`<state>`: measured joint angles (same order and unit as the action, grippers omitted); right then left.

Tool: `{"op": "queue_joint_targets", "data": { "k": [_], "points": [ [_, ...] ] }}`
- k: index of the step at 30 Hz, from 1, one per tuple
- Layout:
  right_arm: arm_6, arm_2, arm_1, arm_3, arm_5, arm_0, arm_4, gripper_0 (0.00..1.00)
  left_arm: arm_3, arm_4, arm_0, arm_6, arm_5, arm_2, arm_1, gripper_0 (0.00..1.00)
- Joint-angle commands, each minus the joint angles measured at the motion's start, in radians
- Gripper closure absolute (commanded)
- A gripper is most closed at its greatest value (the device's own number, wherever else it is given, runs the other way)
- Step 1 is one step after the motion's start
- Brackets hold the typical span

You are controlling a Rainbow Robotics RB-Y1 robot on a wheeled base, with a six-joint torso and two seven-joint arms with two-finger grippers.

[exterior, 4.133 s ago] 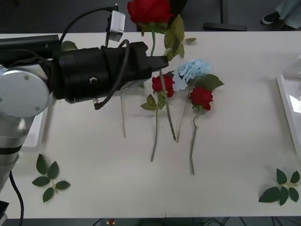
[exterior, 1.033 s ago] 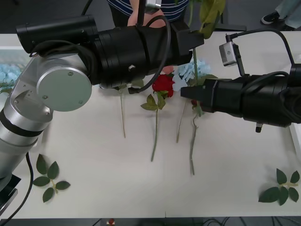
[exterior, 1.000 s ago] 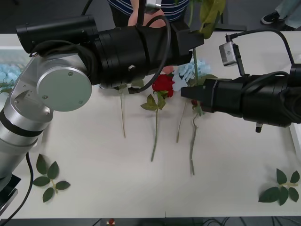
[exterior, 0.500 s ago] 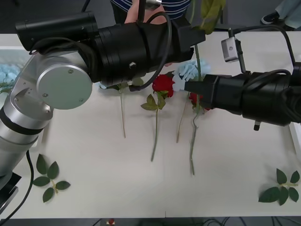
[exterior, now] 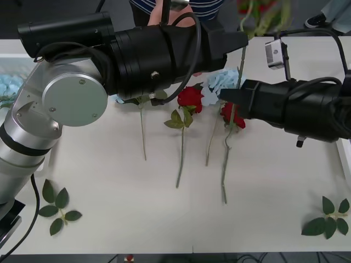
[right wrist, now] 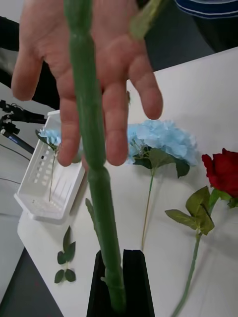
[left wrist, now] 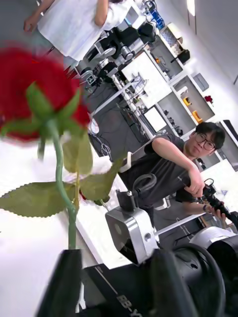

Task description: Place the red flowers into the right box and the blue flowers into the left box. If a person shows an open palm, hand one flower to the person first, then continue sorting.

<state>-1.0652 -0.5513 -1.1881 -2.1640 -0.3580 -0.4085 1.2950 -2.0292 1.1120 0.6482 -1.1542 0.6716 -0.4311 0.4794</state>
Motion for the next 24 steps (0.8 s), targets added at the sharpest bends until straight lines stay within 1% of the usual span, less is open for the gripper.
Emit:
{"op": "queue_joint_targets", "data": {
  "k": [1,7,11,13,17,20,22,24],
  "points": [
    [0.033,0.014,0.01,0.0,0.025,-0.01,-0.013,1.0,-0.019,0.005,0.03,0.017,-0.001,-0.003,0.031,0.0],
    [0.019,0.016,0.009,0.042,0.083,-0.012,-0.023,1.0,-0.019,0.005,0.03,0.017,-0.001,-0.003,0.031,0.0],
    [0.007,0.024,0.009,0.095,0.162,-0.012,-0.039,1.0,-0.019,0.005,0.03,0.017,-0.001,-0.003,0.031,0.0],
    [-0.001,0.042,0.009,0.119,0.185,-0.012,-0.046,1.0,-0.019,0.005,0.03,0.017,-0.001,-0.003,0.031,0.0],
    [-0.027,0.119,0.004,0.17,0.186,-0.012,-0.074,1.0,-0.019,0.005,0.03,0.017,-0.001,-0.003,0.031,0.0],
    [-0.101,0.174,-0.002,0.219,0.186,-0.012,-0.091,1.0,-0.019,0.005,0.03,0.017,-0.001,-0.003,0.031,0.0],
    [-0.15,0.194,-0.002,0.25,0.186,-0.02,-0.097,1.0,-0.019,0.005,0.03,0.017,-0.001,-0.003,0.031,0.0],
    [-0.205,0.199,-0.002,0.296,0.186,-0.052,-0.105,1.0,-0.019,0.005,0.03,0.017,-0.001,-0.003,0.031,0.0]
  ]
}}
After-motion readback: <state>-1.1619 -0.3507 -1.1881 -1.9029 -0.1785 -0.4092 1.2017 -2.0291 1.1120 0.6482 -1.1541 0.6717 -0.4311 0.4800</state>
